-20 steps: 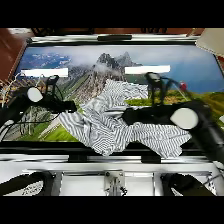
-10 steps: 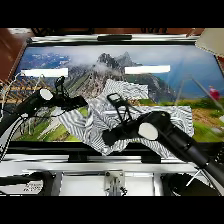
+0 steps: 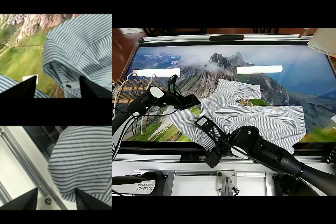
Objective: Fold the shirts.
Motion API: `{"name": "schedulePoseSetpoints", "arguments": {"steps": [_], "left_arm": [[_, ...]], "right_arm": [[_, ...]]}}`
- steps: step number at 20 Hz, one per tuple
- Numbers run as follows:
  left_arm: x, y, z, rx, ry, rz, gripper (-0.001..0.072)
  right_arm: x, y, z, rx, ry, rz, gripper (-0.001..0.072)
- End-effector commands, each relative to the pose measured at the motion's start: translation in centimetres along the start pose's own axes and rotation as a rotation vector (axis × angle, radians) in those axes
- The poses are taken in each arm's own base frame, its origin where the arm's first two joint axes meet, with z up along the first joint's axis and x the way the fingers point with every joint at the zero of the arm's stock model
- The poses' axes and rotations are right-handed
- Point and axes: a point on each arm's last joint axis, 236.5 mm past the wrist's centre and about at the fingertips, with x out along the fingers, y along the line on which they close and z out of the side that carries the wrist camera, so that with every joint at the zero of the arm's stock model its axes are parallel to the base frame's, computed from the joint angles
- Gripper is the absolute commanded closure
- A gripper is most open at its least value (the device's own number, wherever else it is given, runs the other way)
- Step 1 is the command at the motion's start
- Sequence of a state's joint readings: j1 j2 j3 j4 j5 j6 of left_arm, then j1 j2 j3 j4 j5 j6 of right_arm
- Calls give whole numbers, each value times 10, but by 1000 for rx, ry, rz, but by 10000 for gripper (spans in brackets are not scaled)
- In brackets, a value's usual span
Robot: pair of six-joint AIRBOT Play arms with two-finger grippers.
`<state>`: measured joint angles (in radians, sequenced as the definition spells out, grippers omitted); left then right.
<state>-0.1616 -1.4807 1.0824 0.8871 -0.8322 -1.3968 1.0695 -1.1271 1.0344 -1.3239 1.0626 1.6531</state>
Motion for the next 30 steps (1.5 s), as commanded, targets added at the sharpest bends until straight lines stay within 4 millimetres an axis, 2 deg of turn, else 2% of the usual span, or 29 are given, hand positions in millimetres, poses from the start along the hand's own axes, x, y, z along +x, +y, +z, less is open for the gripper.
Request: {"name": "schedulePoseSetpoints", "arguments": {"steps": [1, 3, 5, 7, 9, 10, 11, 14, 18, 20, 23, 24, 25, 26, 27, 28, 29, 30], "left_arm": [[-11, -9, -16, 93, 90, -35, 108], [-23, -5, -21, 110, 113, -22, 107], [-40, 11, -28, 155, 147, 37, 108], [-51, 20, -23, 168, 129, 71, 93], [-43, 11, -16, 133, 101, 30, 80], [-35, 8, -11, 121, 80, 16, 41], [-26, 7, -5, 113, 53, 15, 35], [-1, 1, 15, 83, -34, 1, 35], [8, -8, 35, 155, -136, 17, 36], [13, -6, 32, 189, -127, 21, 37], [23, -2, 18, 182, -67, 17, 38], [28, -1, 11, 179, -39, 15, 40], [34, 1, 3, 175, -6, 12, 53], [37, 2, -6, 172, 30, 7, 168], [39, 1, -13, 172, 63, -1, 415], [38, 0, -17, 171, 80, -6, 576], [36, -2, -19, 175, 88, -10, 651], [33, -3, -18, 179, 84, -12, 652]], "right_arm": [[3, -6, 3, -78, -12, -59, 144], [3, -24, 7, -122, -25, -135, 144], [9, -39, 14, -159, -33, -197, 144], [20, -48, 19, -180, -35, -228, 144], [33, -53, 21, -190, -26, -244, 144], [38, -55, 20, -191, -17, -247, 144], [42, -56, 18, -190, -4, -249, 144], [41, -58, 10, -182, 31, -253, 144], [40, -61, -4, -171, 90, -261, 148], [40, -61, -4, -171, 88, -260, 284], [42, -57, -2, -162, 77, -244, 285], [42, -54, -2, -154, 77, -231, 358], [43, -50, -4, -142, 80, -214, 488], [44, -45, -5, -128, 81, -193, 516], [45, -41, -6, -116, 83, -176, 517], [45, -39, -6, -109, 85, -167, 581], [45, -38, -7, -101, 87, -164, 620], [44, -39, -8, -94, 89, -166, 620]]}}
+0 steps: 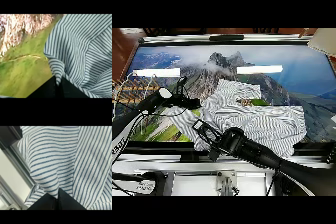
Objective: Fold the shirts.
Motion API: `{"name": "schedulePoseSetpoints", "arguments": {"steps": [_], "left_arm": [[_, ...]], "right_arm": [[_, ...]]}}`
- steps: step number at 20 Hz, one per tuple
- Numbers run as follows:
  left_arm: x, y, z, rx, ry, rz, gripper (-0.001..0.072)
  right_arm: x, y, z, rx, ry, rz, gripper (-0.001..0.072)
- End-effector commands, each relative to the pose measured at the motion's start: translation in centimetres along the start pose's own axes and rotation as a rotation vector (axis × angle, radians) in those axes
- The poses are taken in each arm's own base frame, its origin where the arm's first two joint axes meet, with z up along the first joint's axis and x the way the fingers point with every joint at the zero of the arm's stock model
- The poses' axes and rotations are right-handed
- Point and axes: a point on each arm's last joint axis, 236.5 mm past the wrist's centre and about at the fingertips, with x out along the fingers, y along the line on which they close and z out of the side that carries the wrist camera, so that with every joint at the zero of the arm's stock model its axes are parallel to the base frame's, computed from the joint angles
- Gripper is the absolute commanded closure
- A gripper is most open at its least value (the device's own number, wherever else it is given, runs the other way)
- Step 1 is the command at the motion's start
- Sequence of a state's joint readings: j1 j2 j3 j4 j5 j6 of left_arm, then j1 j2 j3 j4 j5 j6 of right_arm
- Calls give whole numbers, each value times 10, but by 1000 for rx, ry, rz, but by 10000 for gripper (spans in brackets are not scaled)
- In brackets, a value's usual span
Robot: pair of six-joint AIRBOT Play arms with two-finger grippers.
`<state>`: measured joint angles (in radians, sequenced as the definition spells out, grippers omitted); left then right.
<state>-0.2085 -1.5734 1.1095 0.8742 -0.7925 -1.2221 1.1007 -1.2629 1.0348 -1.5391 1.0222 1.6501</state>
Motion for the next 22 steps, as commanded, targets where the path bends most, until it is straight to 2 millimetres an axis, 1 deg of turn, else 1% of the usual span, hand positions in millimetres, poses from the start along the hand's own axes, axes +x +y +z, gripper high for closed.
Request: {"name": "schedulePoseSetpoints", "arguments": {"steps": [1, 3, 4, 5, 6, 7, 8, 9, 10, 11, 12, 13, 14, 15, 16, 17, 18, 19, 20, 21, 22], "left_arm": [[-6, -6, -5, 11, 30, -18, 654], [-22, -14, 9, 32, -11, -28, 655], [-34, -21, 21, 50, -48, -32, 655], [-52, -32, 36, 93, -101, -38, 655], [-73, -46, 54, 144, -165, -44, 656], [-102, -65, 77, 189, -252, -53, 656], [-136, -86, 101, 234, -346, -63, 656], [-180, -111, 126, 287, -460, -74, 656], [-231, -138, 148, 340, -590, -83, 656], [-284, -163, 164, 389, -713, -91, 655], [-346, -191, 172, 440, -849, -101, 655], [-403, -217, 173, 474, -973, -121, 655], [-463, -245, 165, 466, -1101, -176, 654], [-527, -275, 149, 467, -1245, -250, 654], [-580, -299, 129, 493, -1372, -304, 654], [-630, -316, 103, 522, -1502, -339, 654], [-665, -328, 80, 544, -1596, -366, 655], [-691, -335, 56, 556, -1659, -395, 655], [-700, -339, 43, 568, -1671, -412, 655], [-692, -344, 38, 590, -1629, -420, 655], [-669, -347, 39, 618, -1538, -413, 656]], "right_arm": [[-2, 4, -2, 33, 8, 18, 620], [-16, -11, 1, 32, 4, -49, 621], [-29, -23, 6, 18, -15, -100, 621], [-47, -38, 17, -3, -55, -166, 621], [-74, -58, 33, -34, -123, -261, 621], [-110, -83, 53, -63, -212, -380, 621], [-150, -109, 71, -70, -301, -500, 621], [-200, -134, 86, -42, -403, -613, 621], [-250, -154, 97, 11, -508, -698, 621], [-305, -170, 104, 85, -634, -757, 621], [-355, -177, 108, 144, -764, -775, 620], [-408, -175, 114, 172, -919, -763, 621], [-456, -163, 122, 165, -1080, -725, 621], [-510, -145, 127, 138, -1262, -680, 621], [-557, -127, 127, 110, -1422, -640, 621], [-598, -110, 124, 83, -1565, -597, 621], [-626, -98, 119, 59, -1662, -571, 621], [-643, -91, 114, 52, -1717, -554, 621], [-646, -91, 112, 56, -1720, -546, 621], [-640, -95, 112, 63, -1685, -563, 621], [-627, -103, 112, 70, -1619, -594, 621]]}}
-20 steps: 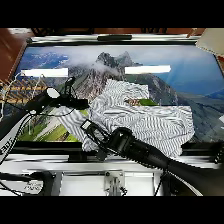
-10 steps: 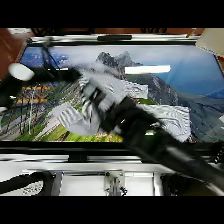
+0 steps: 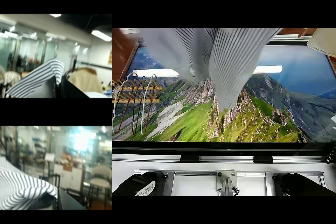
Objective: Fold the shirts.
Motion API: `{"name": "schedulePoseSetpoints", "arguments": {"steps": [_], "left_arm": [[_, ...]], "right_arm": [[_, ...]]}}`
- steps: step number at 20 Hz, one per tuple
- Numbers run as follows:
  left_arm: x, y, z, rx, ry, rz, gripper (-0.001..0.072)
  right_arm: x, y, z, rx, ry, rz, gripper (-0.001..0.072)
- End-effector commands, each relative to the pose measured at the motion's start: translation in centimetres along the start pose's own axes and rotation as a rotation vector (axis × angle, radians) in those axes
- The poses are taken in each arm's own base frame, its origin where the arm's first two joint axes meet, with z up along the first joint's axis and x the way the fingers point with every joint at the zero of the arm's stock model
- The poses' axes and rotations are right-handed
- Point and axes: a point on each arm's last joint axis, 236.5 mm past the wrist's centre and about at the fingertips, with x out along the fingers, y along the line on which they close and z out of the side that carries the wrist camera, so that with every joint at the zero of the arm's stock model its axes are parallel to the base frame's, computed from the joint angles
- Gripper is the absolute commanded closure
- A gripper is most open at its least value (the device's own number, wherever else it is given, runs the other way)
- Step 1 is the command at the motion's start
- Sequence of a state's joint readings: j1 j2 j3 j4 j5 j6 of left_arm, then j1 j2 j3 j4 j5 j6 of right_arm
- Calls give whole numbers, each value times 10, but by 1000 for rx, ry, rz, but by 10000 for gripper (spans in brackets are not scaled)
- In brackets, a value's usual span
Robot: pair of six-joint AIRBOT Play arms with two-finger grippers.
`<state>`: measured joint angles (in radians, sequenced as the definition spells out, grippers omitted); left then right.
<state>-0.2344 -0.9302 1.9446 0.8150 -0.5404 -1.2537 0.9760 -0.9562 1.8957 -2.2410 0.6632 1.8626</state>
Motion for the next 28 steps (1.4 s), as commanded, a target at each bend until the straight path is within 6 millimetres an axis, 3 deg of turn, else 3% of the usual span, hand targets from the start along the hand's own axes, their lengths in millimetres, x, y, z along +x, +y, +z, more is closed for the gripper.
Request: {"name": "schedulePoseSetpoints", "arguments": {"steps": [1, 2, 4, 6, 8, 9, 11, 13, 15, 17, 21, 22, 23, 26, 28], "left_arm": [[-17, -32, -4, 7, 82, -77, 656], [-13, -26, -47, -25, 226, -80, 656], [-18, -5, -144, -74, 535, -54, 656], [-41, 23, -234, -92, 814, -4, 656], [-64, 49, -312, -159, 1007, 50, 656], [-71, 57, -342, -196, 1059, 68, 656], [-84, 66, -393, -255, 1147, 92, 656], [-93, 69, -433, -293, 1214, 101, 656], [-103, 66, -467, -324, 1287, 93, 655], [-112, 58, -492, -332, 1363, 58, 655], [-109, 42, -538, -390, 1407, 30, 654], [-111, 33, -551, -416, 1430, 15, 653], [-115, 26, -563, -432, 1457, 2, 654], [-123, 17, -587, -437, 1503, -16, 654], [-118, 26, -593, -408, 1479, -11, 654]], "right_arm": [[-9, -15, 5, -53, 33, -31, 621], [-11, -23, -20, -87, 139, -59, 621], [-31, -45, -88, -167, 446, -135, 621], [-75, -58, -169, -158, 842, -197, 621], [-123, -48, -230, -141, 1189, -176, 621], [-141, -38, -255, -134, 1323, -138, 621], [-144, -8, -299, -57, 1424, -15, 621], [-142, 8, -349, 29, 1508, 39, 621], [-137, -10, -398, 84, 1565, -24, 621], [-141, -49, -434, 168, 1636, -118, 622], [-137, -76, -473, 567, 1656, -91, 598], [-132, -84, -476, 651, 1627, -108, 426], [-130, -93, -473, 697, 1595, -109, 233], [-116, -140, -441, 654, 1472, -167, 233], [-106, -148, -411, 473, 1455, -153, 234]]}}
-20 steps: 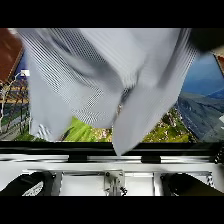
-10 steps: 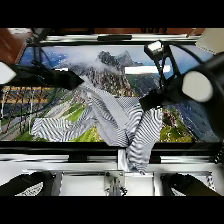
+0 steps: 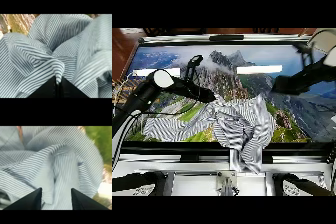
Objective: Fold the shirts.
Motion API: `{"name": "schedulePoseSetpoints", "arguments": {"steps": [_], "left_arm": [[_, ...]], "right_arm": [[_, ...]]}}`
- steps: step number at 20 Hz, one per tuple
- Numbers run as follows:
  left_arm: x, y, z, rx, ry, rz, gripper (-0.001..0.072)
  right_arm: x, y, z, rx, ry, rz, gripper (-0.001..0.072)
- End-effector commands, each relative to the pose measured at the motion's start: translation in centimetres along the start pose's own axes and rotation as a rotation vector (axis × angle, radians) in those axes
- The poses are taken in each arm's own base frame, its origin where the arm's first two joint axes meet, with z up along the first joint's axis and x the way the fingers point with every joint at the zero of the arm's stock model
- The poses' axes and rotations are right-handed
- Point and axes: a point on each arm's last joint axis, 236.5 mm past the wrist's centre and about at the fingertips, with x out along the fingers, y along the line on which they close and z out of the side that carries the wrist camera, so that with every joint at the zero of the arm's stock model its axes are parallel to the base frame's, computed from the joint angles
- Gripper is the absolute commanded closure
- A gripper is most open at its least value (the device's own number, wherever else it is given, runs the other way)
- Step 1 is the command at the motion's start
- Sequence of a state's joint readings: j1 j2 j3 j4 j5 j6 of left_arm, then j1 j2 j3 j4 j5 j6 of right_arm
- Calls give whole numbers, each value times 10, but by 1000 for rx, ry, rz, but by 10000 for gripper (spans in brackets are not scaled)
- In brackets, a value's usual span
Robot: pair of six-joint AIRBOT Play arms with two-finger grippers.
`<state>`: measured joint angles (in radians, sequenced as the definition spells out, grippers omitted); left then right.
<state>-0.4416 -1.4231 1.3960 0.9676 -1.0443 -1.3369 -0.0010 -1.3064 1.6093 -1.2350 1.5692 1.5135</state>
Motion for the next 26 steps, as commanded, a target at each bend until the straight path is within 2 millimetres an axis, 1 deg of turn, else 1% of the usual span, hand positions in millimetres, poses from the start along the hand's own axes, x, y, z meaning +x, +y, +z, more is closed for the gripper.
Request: {"name": "schedulePoseSetpoints", "arguments": {"steps": [1, 2, 3, 4, 5, 6, 7, 8, 9, 10, 11, 12, 14, 15, 16, 17, 18, 19, 21, 22, 25, 26], "left_arm": [[18, 12, 7, 3, -26, 13, 654], [20, 18, 12, -6, -45, 24, 654], [21, 26, 14, -18, -53, 33, 654], [22, 31, 14, -28, -52, 39, 654], [23, 36, 13, -36, -47, 43, 654], [22, 40, 14, -41, -48, 46, 654], [21, 43, 15, -44, -52, 51, 654], [20, 46, 15, -51, -55, 54, 654], [18, 50, 16, -58, -58, 58, 654], [17, 54, 16, -60, -59, 65, 654], [16, 57, 16, -63, -58, 70, 654], [16, 59, 16, -65, -56, 71, 654], [16, 59, 16, -67, -56, 72, 654], [16, 59, 15, -67, -56, 72, 653], [17, 60, 15, -67, -56, 73, 654], [17, 62, 14, -65, -51, 78, 653], [19, 63, 13, -65, -47, 82, 653], [21, 65, 11, -69, -41, 81, 653], [26, 65, 7, -78, -24, 73, 654], [27, 63, 5, -81, -16, 67, 654], [27, 63, 2, -82, -3, 64, 654], [27, 62, 2, -82, -1, 62, 654]], "right_arm": [[-42, 11, 18, -196, -80, -82, 234], [-46, 29, 17, -299, -90, -129, 234], [-44, 49, 15, -405, -94, -183, 233], [-39, 65, 10, -491, -84, -236, 233], [-30, 82, 6, -567, -71, -279, 213], [-15, 99, 3, -615, -61, -314, 206], [4, 111, -4, -647, -38, -343, 206], [24, 119, -15, -691, 10, -355, 205], [45, 126, -28, -696, 62, -345, 157], [65, 140, -44, -659, 99, -289, 126], [82, 155, -56, -654, 121, -225, 125], [94, 158, -60, -669, 121, -219, 124], [113, 148, -58, -677, 117, -266, 124], [119, 146, -66, -674, 148, -263, 124], [123, 145, -72, -669, 177, -258, 117], [126, 150, -76, -668, 186, -236, 91], [127, 154, -75, -671, 172, -224, 90], [128, 155, -69, -682, 147, -236, 90], [131, 144, -57, -700, 124, -294, 90], [135, 136, -56, -706, 134, -326, 91], [158, 126, -71, -718, 206, -349, 91], [164, 117, -68, -733, 205, -391, 90]]}}
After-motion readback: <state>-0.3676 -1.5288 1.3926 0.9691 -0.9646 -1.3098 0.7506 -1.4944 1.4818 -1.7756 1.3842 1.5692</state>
